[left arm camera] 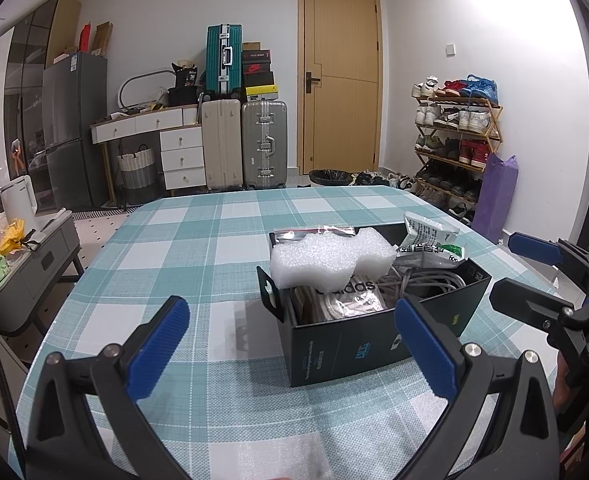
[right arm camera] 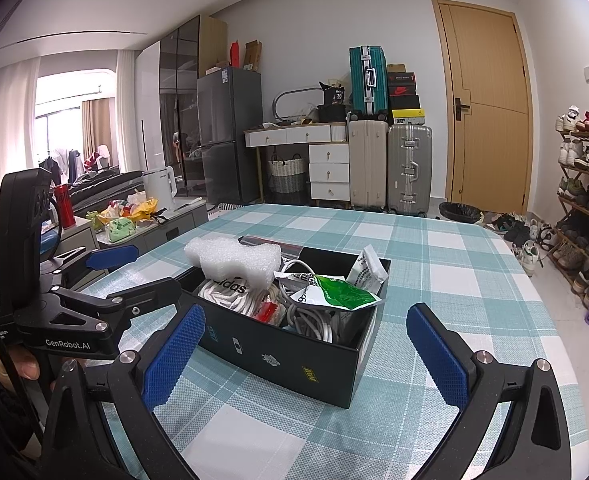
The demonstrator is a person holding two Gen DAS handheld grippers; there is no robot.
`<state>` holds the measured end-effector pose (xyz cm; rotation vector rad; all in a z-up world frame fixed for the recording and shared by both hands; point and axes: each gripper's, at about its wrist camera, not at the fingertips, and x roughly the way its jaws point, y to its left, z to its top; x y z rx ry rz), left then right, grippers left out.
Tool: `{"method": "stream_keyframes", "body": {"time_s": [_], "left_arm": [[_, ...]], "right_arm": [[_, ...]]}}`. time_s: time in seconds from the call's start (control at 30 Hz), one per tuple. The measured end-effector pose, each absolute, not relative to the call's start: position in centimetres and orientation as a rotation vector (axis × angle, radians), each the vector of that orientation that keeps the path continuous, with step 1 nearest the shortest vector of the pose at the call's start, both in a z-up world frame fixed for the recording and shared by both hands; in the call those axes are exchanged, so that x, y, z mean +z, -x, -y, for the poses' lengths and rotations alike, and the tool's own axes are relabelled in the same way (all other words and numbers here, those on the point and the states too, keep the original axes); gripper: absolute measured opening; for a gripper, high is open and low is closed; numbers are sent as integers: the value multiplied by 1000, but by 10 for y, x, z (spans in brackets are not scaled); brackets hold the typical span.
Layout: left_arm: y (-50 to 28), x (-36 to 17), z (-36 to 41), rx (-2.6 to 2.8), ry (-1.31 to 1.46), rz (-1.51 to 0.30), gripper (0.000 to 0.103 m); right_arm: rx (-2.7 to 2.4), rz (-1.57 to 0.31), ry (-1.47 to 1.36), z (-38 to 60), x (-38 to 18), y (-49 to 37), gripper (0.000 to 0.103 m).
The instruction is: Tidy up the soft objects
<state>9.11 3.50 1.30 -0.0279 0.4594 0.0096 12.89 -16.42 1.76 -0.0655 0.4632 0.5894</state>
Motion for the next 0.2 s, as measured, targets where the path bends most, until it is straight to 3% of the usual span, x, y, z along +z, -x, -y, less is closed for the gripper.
{"method": "stream_keyframes", "body": {"time_s": [0.2], "left_arm": [[-91,15,-37,12,27,-455,103]], "right_arm": [[589,-464,65,164,18,-129,103]]}}
